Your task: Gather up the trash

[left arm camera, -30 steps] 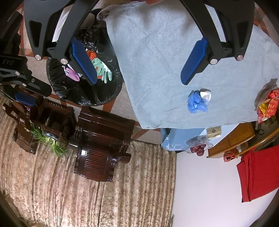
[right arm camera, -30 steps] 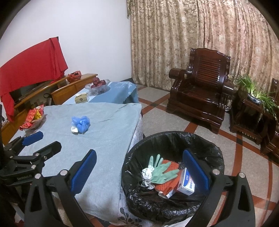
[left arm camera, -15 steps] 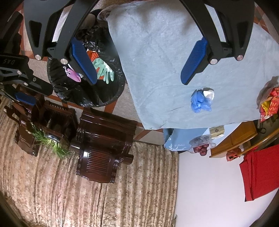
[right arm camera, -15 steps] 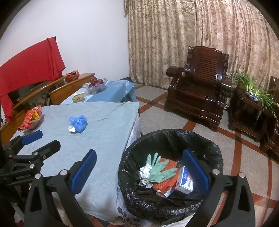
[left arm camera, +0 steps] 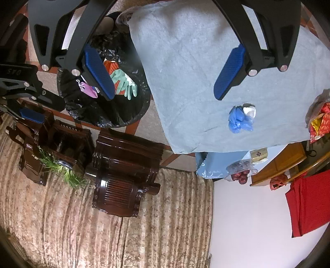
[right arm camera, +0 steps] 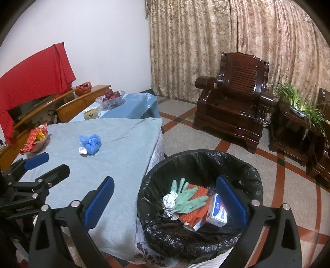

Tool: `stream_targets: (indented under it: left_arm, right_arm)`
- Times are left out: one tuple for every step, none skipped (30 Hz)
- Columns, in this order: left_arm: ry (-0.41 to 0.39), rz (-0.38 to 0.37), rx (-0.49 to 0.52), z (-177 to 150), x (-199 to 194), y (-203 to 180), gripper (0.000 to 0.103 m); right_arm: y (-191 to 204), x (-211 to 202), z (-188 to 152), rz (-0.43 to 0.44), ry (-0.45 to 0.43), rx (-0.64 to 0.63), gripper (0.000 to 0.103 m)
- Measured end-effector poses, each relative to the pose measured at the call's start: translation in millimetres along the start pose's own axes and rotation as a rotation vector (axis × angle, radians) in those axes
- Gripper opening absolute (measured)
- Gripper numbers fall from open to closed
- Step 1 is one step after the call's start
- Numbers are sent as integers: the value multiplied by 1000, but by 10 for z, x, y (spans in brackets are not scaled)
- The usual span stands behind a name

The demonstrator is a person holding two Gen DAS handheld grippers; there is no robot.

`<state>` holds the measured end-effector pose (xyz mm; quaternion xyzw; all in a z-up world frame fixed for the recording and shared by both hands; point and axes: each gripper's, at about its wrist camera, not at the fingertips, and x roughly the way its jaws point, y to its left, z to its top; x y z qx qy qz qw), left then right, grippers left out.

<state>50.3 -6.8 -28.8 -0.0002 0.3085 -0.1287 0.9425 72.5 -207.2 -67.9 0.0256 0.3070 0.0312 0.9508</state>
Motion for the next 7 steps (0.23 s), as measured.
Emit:
stream_targets:
  left_arm:
    - [2,-1,1,1,4,-2,94]
    - [3,-1,2,-2,8,-6,94]
    - [4,-1,2,-6,11,-8,94]
    - [4,-2,0,-7,12,-8,94]
    - [6,-4,-1,-6,21,-10,94]
    - [5,-3,1,0,16,-8,94]
    - [5,-3,2,-6,16,-15,94]
  right_arm:
    - [-9,1,-4,-2,0,1,97]
    - [1,3,-1,-3,0,1,97]
    - [3,5,-1,-5,0,2,97]
    - [1,8,-6,-6,1,2,97]
    - [6,14,-6,-7,1,2,97]
    - [10,16,-8,-7,2,2,97]
    - [5,17,-12,-8,2,4,97]
